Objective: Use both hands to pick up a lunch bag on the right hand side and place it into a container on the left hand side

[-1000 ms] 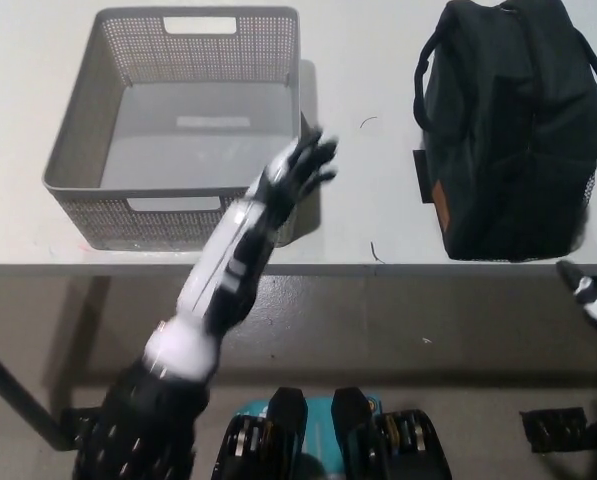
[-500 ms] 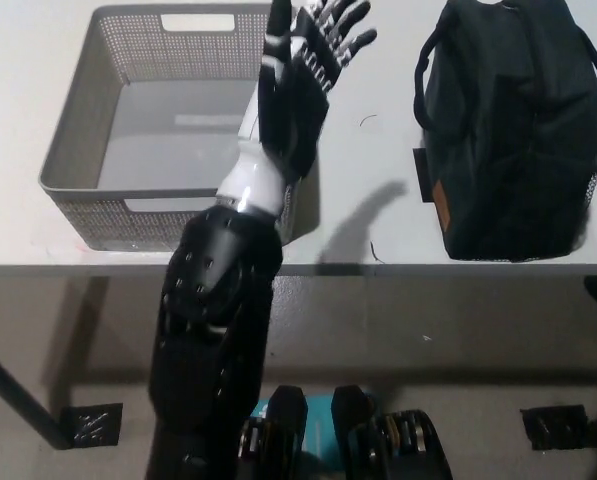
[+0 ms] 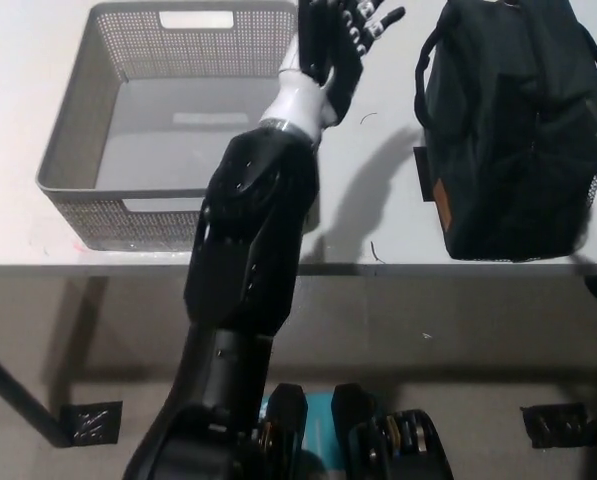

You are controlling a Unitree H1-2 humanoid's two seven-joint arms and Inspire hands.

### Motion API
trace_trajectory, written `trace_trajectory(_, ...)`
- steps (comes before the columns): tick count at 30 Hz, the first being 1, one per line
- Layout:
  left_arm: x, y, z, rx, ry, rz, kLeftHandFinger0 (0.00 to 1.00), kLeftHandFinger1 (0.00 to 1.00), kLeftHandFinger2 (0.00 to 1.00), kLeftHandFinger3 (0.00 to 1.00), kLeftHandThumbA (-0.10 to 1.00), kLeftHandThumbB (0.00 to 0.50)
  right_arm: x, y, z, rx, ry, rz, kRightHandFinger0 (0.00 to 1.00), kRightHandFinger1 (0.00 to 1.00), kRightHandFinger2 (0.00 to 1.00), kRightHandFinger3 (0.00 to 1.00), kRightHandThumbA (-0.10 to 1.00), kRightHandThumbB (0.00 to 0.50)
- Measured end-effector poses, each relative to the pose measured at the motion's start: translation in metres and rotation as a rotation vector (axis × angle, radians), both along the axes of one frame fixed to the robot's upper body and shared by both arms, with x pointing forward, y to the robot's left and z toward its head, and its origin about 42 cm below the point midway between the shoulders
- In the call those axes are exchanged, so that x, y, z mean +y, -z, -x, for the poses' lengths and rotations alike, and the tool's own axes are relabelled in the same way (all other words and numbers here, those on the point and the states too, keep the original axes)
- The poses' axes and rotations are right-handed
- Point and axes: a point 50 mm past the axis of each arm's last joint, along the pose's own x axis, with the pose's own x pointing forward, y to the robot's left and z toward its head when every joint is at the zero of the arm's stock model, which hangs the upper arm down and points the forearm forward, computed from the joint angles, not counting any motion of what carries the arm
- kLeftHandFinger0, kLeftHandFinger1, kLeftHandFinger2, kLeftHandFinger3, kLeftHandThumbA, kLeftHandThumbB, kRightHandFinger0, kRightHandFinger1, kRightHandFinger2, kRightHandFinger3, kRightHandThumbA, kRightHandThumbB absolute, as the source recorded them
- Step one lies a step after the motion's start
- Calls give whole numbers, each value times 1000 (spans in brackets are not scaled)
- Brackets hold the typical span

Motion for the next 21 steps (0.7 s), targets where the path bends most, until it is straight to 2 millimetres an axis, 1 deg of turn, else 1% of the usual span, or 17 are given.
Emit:
trace_trajectory(3, -7, 3, -11, 45, 8, -31, 1000, 1000, 1000, 1000, 1000, 239, -5, -2, -12, 18, -2, -8, 1000, 1000, 1000, 1000, 1000, 195)
trace_trajectory(6, -12, 5, -22, 83, 11, -65, 1000, 1000, 1000, 1000, 1000, 265, -13, -5, -19, 26, 2, -24, 1000, 1000, 1000, 1000, 1000, 213)
trace_trajectory(8, -13, 9, -28, 105, 10, -93, 1000, 1000, 1000, 1000, 1000, 302, -18, -4, -22, 35, 4, -38, 1000, 1000, 1000, 1000, 1000, 207)
trace_trajectory(9, -14, 11, -31, 112, 9, -110, 1000, 1000, 1000, 1000, 1000, 309, -19, -4, -23, 38, 4, -42, 1000, 1000, 1000, 1000, 1000, 206)
trace_trajectory(11, -14, 15, -35, 127, 6, -146, 1000, 1000, 1000, 1000, 1000, 349, -20, -2, -25, 47, -1, -54, 1000, 1000, 1000, 1000, 1000, 196)
trace_trajectory(12, -14, 18, -38, 134, 3, -174, 1000, 1000, 1000, 1000, 1000, 349, -21, -1, -26, 52, -4, -60, 1000, 1000, 1000, 1000, 1000, 196)
trace_trajectory(13, -15, 20, -39, 133, 1, -204, 1000, 1000, 1000, 1000, 1000, 326, -21, -1, -26, 54, -6, -62, 1000, 1000, 1000, 1000, 1000, 206)
trace_trajectory(17, -14, 32, -44, 128, -7, -333, 1000, 1000, 1000, 1000, 1000, 292, -21, -1, -26, 56, -21, -77, 1000, 1000, 1000, 1000, 1000, 191)
trace_trajectory(18, -14, 37, -45, 131, -6, -363, 1000, 1000, 1000, 1000, 1000, 291, -21, -1, -26, 56, -25, -81, 1000, 1000, 1000, 1000, 1000, 183)
trace_trajectory(21, -13, 47, -47, 137, 1, -412, 1000, 1000, 1000, 1000, 1000, 290, -21, 0, -26, 57, -36, -90, 1000, 1000, 1000, 1000, 1000, 185)
